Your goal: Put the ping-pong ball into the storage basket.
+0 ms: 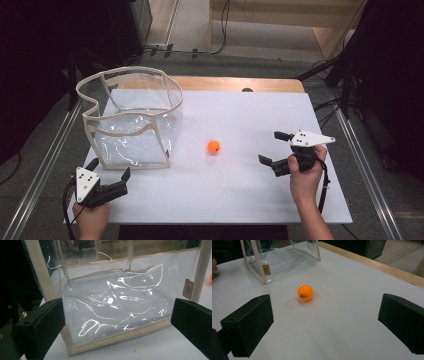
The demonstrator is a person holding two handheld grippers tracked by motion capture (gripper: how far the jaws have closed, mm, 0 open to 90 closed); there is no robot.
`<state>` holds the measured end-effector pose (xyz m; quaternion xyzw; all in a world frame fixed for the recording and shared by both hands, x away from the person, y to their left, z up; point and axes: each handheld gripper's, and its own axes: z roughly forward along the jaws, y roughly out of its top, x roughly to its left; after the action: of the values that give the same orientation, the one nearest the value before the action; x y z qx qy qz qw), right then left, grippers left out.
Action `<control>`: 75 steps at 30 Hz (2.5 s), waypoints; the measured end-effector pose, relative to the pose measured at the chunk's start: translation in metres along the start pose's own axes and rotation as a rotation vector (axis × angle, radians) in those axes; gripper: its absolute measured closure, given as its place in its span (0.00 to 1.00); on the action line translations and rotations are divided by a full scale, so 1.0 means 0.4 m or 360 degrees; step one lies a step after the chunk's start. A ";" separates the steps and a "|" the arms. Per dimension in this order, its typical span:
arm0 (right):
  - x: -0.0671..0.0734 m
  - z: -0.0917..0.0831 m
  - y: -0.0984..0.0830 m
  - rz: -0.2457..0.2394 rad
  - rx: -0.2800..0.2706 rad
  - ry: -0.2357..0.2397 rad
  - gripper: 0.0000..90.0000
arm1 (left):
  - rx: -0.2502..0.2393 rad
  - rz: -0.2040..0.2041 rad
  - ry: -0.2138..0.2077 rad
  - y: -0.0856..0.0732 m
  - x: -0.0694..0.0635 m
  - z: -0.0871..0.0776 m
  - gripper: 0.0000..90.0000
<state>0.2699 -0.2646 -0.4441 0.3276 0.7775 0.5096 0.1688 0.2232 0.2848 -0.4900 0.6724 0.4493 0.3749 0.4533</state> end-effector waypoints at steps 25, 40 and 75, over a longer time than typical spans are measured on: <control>0.006 0.068 0.047 -0.0041 0.0124 0.0007 0.00 | -0.0003 0.0007 -0.0001 -0.001 -0.001 0.000 0.00; 0.007 0.111 0.081 -0.0078 0.0193 0.0060 0.00 | -0.0004 0.0009 -0.0002 -0.001 -0.002 -0.001 0.00; 0.021 0.190 0.129 -0.0132 0.0305 0.0159 0.00 | -0.0004 0.0017 -0.0002 -0.001 -0.003 -0.001 0.00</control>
<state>0.3265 -0.1933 -0.4290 0.2841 0.8430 0.4411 0.1187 0.2221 0.2838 -0.4904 0.6745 0.4448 0.3775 0.4525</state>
